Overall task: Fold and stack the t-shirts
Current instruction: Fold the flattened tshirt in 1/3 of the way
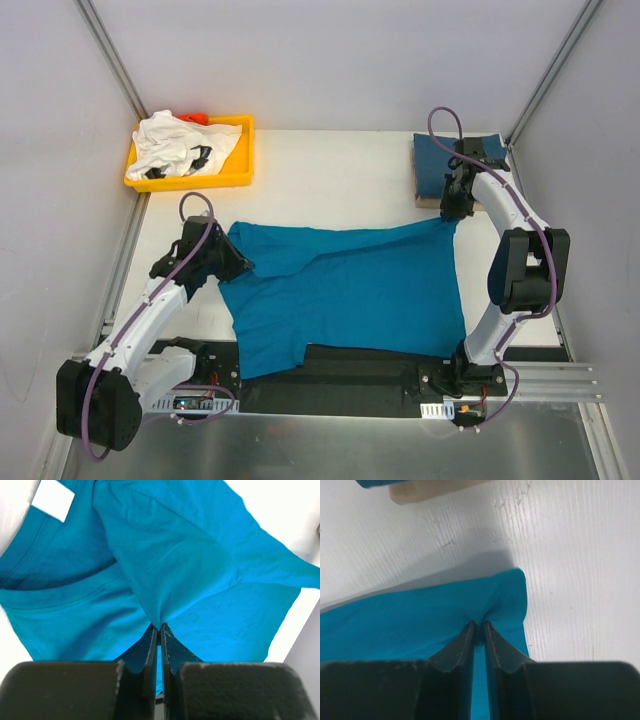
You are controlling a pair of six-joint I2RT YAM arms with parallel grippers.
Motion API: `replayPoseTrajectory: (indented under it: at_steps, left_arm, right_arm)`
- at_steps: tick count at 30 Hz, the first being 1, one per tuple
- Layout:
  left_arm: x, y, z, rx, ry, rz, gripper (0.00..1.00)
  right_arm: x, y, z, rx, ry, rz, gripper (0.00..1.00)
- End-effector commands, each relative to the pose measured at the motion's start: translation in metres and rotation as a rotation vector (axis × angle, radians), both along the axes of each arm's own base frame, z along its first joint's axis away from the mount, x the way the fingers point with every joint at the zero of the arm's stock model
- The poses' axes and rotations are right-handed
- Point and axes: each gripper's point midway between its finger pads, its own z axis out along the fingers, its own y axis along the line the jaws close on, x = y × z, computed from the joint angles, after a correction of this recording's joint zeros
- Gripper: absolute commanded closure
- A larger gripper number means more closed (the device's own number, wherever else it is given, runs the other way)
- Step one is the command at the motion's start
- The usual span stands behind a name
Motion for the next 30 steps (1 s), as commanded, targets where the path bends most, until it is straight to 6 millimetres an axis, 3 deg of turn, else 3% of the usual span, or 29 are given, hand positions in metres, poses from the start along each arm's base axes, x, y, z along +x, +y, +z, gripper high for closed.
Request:
replayPoseTrajectory:
  at_steps: [1, 6, 9, 10, 13, 15, 18, 19, 26, 30]
  left_arm:
    - [-0.005, -0.006, -0.003, -0.019, 0.031, -0.012, 1.0]
    - [-0.003, -0.006, -0.003, -0.007, 0.027, -0.028, 1.0]
    - [-0.003, -0.008, -0.003, -0.008, 0.03, -0.044, 1.0]
    - [-0.003, -0.008, -0.004, -0.009, 0.036, -0.047, 1.0]
    - [-0.003, -0.008, -0.006, -0.005, 0.045, -0.048, 1.0]
    - [-0.002, -0.007, -0.007, -0.001, 0.049, -0.042, 1.0]
    - [0.003, -0.006, -0.005, 0.01, 0.042, -0.038, 1.0]
    - [0.007, -0.006, -0.001, 0.016, 0.03, -0.034, 1.0]
    - [0.037, -0.011, 0.016, 0.022, -0.025, -0.04, 1.0]
    - [0.065, -0.024, 0.021, -0.01, -0.051, -0.069, 1.0]
  right_arm:
    - [-0.025, -0.012, 0.012, -0.057, 0.054, -0.017, 0.83]
    - [-0.051, -0.032, 0.001, -0.166, 0.16, -0.053, 0.77]
    - [-0.056, -0.035, 0.002, -0.176, 0.172, -0.057, 0.66]
    - [-0.054, -0.031, 0.003, -0.164, 0.159, -0.051, 0.55]
    - [-0.047, -0.015, 0.011, -0.083, 0.093, -0.004, 0.38]
    - [-0.047, 0.005, 0.017, 0.022, 0.05, 0.05, 0.29]
    - [-0.044, 0.041, 0.025, 0.206, -0.026, 0.142, 0.05]
    - [-0.04, 0.057, 0.031, 0.29, -0.062, 0.184, 0.02]
    - [-0.05, 0.088, 0.027, 0.396, -0.065, 0.263, 0.03]
    - [-0.065, 0.143, 0.025, 0.409, -0.056, 0.474, 0.03]
